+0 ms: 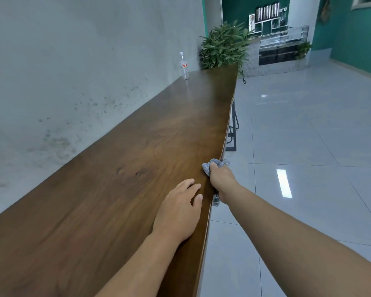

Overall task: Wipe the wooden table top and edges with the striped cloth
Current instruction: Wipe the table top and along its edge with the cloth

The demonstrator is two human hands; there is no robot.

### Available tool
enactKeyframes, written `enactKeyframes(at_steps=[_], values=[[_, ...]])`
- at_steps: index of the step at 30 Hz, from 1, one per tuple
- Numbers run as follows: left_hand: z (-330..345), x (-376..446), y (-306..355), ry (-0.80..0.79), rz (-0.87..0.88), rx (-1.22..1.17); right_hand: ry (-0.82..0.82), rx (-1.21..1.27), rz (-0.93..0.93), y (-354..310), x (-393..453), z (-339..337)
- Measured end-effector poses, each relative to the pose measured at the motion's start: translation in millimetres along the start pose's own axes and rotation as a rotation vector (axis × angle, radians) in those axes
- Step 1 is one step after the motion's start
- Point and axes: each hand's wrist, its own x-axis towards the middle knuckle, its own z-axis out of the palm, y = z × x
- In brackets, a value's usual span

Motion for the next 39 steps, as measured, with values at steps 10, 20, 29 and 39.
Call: enactKeyframes(at_steps=[10, 20, 29, 39], values=[[-4.6, -24.9, -4.5, -0.032, -0.007, 0.025, -0.070, -0.022, -0.007, 32.4, -52.0, 1.8], [-5.2, -33.8, 0.7, 0.026, -0.029, 0.021, -0.025, -0.021, -0.028, 7.0, -21.3, -2.7], [-9.5, -65.6, -1.0, 0.007, -0.025, 0.024, -0.095, -0.020, -0.026, 34.9, -68.5, 0.0], [-7.0, -65.5, 1.6, 0.046, -0.051, 0.025, -0.046, -0.031, -0.029, 16.7, -44.8, -1.8]])
